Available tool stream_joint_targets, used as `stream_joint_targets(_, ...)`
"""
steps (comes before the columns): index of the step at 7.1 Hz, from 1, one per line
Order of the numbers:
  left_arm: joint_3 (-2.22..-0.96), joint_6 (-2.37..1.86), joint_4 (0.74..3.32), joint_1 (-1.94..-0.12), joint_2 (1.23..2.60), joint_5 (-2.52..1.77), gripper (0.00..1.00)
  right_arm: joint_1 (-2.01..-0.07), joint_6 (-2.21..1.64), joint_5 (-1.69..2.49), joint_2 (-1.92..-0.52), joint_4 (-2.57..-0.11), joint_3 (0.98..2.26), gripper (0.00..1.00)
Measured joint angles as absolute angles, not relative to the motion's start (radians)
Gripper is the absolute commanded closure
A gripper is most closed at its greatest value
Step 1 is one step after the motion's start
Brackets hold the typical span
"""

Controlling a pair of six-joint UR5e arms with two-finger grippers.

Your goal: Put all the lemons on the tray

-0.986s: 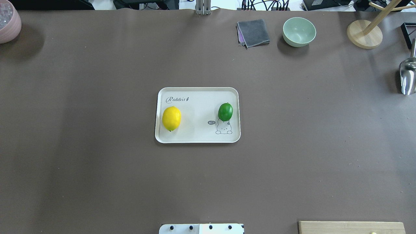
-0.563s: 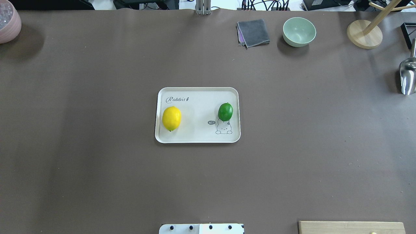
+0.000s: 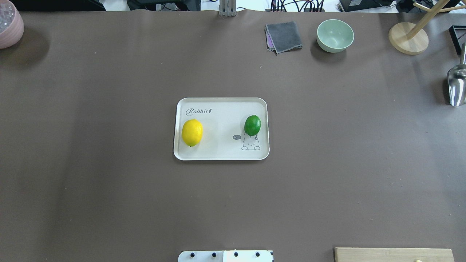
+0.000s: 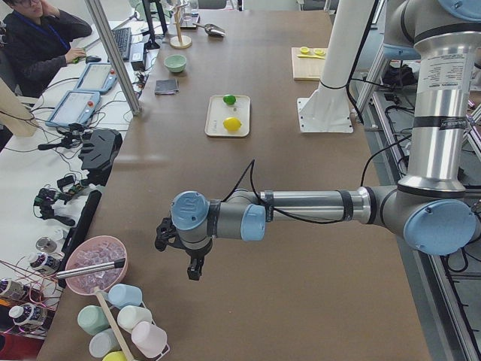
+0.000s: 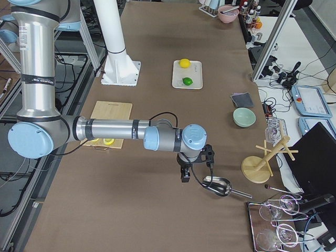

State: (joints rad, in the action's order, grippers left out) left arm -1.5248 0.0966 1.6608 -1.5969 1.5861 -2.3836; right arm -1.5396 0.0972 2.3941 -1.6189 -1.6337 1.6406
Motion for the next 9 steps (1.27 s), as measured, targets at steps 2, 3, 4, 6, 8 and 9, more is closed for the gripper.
stream_joint_targets(2, -1.525, 0.097, 1.661, -1.597, 1.595, -2.384, 0.02, -1.539, 0.097, 2.391, -1.618, -1.634, 1.644, 0.00)
stream_joint_targets(3, -1.525, 0.097, 1.660, -1.597, 1.598, -2.384, 0.02, -1.538, 0.096, 2.391, -1.618, -1.634, 1.644, 0.00)
stream_joint_targets(4, -1.526, 0.097, 1.660, -1.597, 1.600, -2.384, 0.02, -1.537, 0.095, 2.394, -1.617, -1.633, 1.645, 0.00)
stream_joint_targets(6, -1.524, 0.097, 1.659, -1.597, 1.604, -2.384, 0.02, -1.530, 0.091, 2.398, -1.617, -1.633, 1.656, 0.00)
stream_joint_targets(8, -1.524, 0.097, 1.659, -1.597, 1.606, -2.384, 0.02, -1.520, 0.091, 2.398, -1.617, -1.634, 1.671, 0.00)
stream_joint_targets(9, -1.524, 0.097, 1.660, -1.597, 1.607, -2.384, 0.02, -1.518, 0.091, 2.398, -1.618, -1.634, 1.673, 0.00)
